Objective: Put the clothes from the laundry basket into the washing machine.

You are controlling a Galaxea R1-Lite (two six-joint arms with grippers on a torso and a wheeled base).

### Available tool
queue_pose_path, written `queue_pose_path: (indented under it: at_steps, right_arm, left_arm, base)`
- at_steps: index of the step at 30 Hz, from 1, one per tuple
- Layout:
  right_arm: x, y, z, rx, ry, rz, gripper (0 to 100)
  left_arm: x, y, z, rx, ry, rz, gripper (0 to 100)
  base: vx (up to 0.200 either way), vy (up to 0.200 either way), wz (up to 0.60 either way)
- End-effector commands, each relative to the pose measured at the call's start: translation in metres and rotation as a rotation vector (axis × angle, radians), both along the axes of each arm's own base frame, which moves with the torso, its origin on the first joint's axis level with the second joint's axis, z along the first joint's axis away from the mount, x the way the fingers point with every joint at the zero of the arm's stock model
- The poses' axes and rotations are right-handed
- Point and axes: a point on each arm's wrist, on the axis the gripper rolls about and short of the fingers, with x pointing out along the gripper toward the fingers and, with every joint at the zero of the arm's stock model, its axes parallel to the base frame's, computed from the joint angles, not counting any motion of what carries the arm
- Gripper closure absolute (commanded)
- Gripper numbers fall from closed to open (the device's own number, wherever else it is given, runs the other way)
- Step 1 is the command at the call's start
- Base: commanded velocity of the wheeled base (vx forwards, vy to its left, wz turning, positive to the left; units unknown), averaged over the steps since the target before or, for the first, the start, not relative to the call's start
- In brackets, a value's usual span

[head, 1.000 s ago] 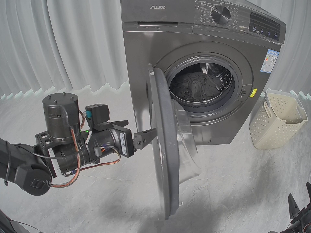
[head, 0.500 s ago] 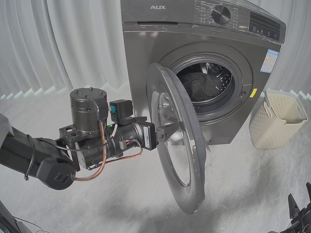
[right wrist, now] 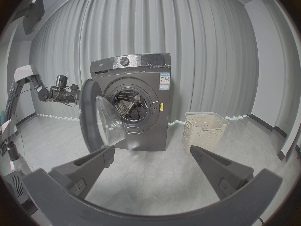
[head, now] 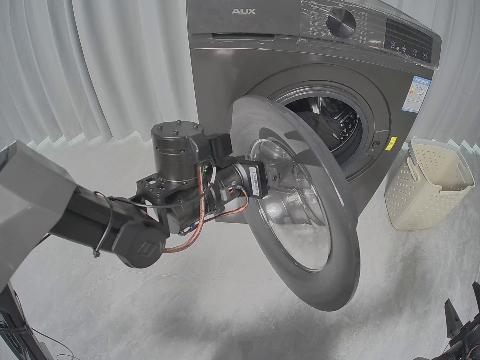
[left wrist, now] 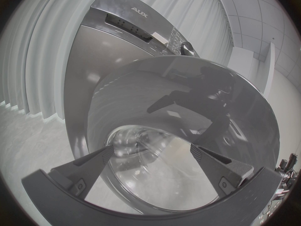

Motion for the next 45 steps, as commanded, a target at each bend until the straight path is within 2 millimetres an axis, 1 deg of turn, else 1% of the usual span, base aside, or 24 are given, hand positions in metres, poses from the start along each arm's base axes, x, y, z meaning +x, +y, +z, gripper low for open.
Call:
queue_pose_path:
  at_steps: [1, 5, 7, 12, 16, 19, 21, 22, 23, 24, 25, 26, 27, 28, 29, 30, 31, 33, 35, 36, 38, 39, 41, 45]
  right_arm:
    - [0.000, 0.000, -0.005, 0.000, 0.001, 0.000, 0]
    - [0.000, 0.000, -0.005, 0.000, 0.001, 0.000, 0]
    - [0.000, 0.000, -0.005, 0.000, 0.001, 0.000, 0]
    - [0.000, 0.000, -0.005, 0.000, 0.001, 0.000, 0]
    - [0.000, 0.000, -0.005, 0.000, 0.001, 0.000, 0]
    - [0.000, 0.000, -0.005, 0.000, 0.001, 0.000, 0]
    - [0.000, 0.000, -0.005, 0.000, 0.001, 0.000, 0]
    - [0.000, 0.000, -0.005, 0.000, 0.001, 0.000, 0]
    - [0.000, 0.000, -0.005, 0.000, 0.001, 0.000, 0]
    - [0.000, 0.000, -0.005, 0.000, 0.001, 0.000, 0]
    - [0.000, 0.000, -0.005, 0.000, 0.001, 0.000, 0]
    - [0.000, 0.000, -0.005, 0.000, 0.001, 0.000, 0]
    - [0.000, 0.000, -0.005, 0.000, 0.001, 0.000, 0]
    - [0.000, 0.000, -0.005, 0.000, 0.001, 0.000, 0]
    - [0.000, 0.000, -0.005, 0.000, 0.001, 0.000, 0]
    - [0.000, 0.000, -0.005, 0.000, 0.001, 0.000, 0]
    - [0.000, 0.000, -0.005, 0.000, 0.001, 0.000, 0]
    - [0.000, 0.000, -0.005, 0.000, 0.001, 0.000, 0]
    - [0.000, 0.000, -0.005, 0.000, 0.001, 0.000, 0]
    - [0.000, 0.000, -0.005, 0.000, 0.001, 0.000, 0]
    - [0.000, 0.000, -0.005, 0.000, 0.001, 0.000, 0]
    - [0.000, 0.000, -0.005, 0.000, 0.001, 0.000, 0]
    - [0.000, 0.000, -0.005, 0.000, 0.001, 0.000, 0]
    - [0.000, 0.000, -0.005, 0.000, 0.001, 0.000, 0]
  left_arm:
    - [0.023, -0.017, -0.004, -0.023, -0.025, 0.026, 0]
    - [0.036, -0.025, -0.001, -0.061, -0.047, 0.074, 0]
    - [0.045, -0.030, 0.002, -0.114, -0.062, 0.139, 0]
    - [0.044, -0.027, -0.001, -0.126, -0.048, 0.158, 0]
    - [0.010, -0.005, 0.000, -0.074, 0.000, 0.154, 0]
    - [-0.026, 0.021, 0.000, -0.028, 0.035, 0.150, 0]
    - [-0.060, 0.048, -0.001, 0.013, 0.041, 0.149, 0]
    - [-0.063, 0.050, -0.001, 0.016, 0.042, 0.148, 0]
    - [-0.091, 0.072, -0.004, 0.053, 0.046, 0.145, 0]
    - [-0.111, 0.088, -0.008, 0.077, 0.051, 0.143, 0]
    - [-0.126, 0.099, -0.012, 0.092, 0.051, 0.137, 0]
    - [-0.126, 0.099, -0.012, 0.092, 0.051, 0.137, 0]
    - [-0.157, 0.119, -0.016, 0.111, 0.032, 0.116, 0]
    - [-0.164, 0.123, -0.017, 0.114, 0.024, 0.113, 0]
    - [-0.189, 0.145, -0.020, 0.121, -0.008, 0.119, 0]
    - [-0.189, 0.145, -0.020, 0.121, -0.008, 0.119, 0]
    - [-0.204, 0.161, -0.024, 0.119, -0.033, 0.140, 0]
    - [-0.215, 0.178, -0.030, 0.114, -0.045, 0.186, 0]
    - [-0.221, 0.185, -0.032, 0.106, -0.058, 0.201, 0]
    - [-0.231, 0.194, -0.035, 0.091, -0.076, 0.214, 0]
    - [-0.241, 0.202, -0.037, 0.073, -0.097, 0.227, 0]
    - [-0.241, 0.202, -0.037, 0.073, -0.097, 0.227, 0]
    - [-0.253, 0.215, -0.042, 0.076, -0.126, 0.290, 0]
    - [-0.264, 0.227, -0.045, 0.088, -0.151, 0.383, 0]
  base:
    - [0.000, 0.000, 0.00]
    - [0.000, 0.000, 0.00]
    - [0.000, 0.000, 0.00]
    - [0.000, 0.000, 0.00]
    - [0.000, 0.000, 0.00]
    - [0.000, 0.000, 0.00]
    - [0.000, 0.000, 0.00]
    - [0.000, 0.000, 0.00]
    - [0.000, 0.000, 0.00]
    - [0.000, 0.000, 0.00]
    - [0.000, 0.000, 0.00]
    - [0.000, 0.000, 0.00]
    - [0.000, 0.000, 0.00]
    - [0.000, 0.000, 0.00]
    - [0.000, 0.000, 0.00]
    - [0.000, 0.000, 0.00]
    - [0.000, 0.000, 0.00]
    - [0.000, 0.000, 0.00]
    - [0.000, 0.000, 0.00]
    - [0.000, 0.000, 0.00]
    - [0.000, 0.000, 0.00]
    - [0.000, 0.000, 0.00]
    - [0.000, 0.000, 0.00]
    - [0.000, 0.000, 0.00]
